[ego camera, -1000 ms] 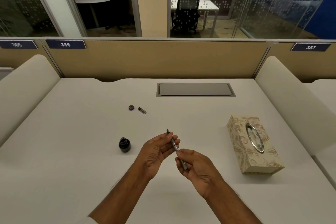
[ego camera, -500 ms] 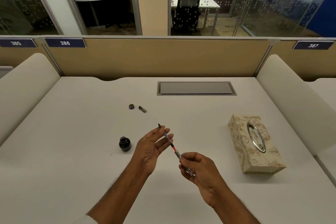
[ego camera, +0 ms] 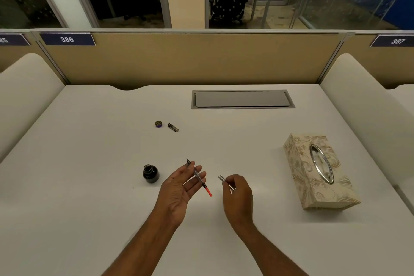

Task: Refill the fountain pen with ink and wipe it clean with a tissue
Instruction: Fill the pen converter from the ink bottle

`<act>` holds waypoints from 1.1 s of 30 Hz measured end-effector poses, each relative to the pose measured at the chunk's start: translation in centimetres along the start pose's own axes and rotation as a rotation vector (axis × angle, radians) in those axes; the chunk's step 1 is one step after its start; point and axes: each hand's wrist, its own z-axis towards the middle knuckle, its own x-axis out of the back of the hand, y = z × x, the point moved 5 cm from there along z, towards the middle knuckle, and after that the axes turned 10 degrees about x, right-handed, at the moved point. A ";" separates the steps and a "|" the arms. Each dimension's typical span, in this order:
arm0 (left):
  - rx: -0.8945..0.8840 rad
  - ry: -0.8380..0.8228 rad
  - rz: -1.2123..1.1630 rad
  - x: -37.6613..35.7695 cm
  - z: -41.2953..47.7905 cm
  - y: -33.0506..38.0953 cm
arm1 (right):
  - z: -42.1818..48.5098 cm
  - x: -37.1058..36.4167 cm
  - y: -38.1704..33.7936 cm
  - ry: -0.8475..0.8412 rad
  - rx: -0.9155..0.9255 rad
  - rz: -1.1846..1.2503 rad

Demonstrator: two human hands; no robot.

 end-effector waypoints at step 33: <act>0.057 0.022 0.030 1.2 1.6 -0.9 | 1.7 -5.0 3.6 -0.101 0.428 -0.553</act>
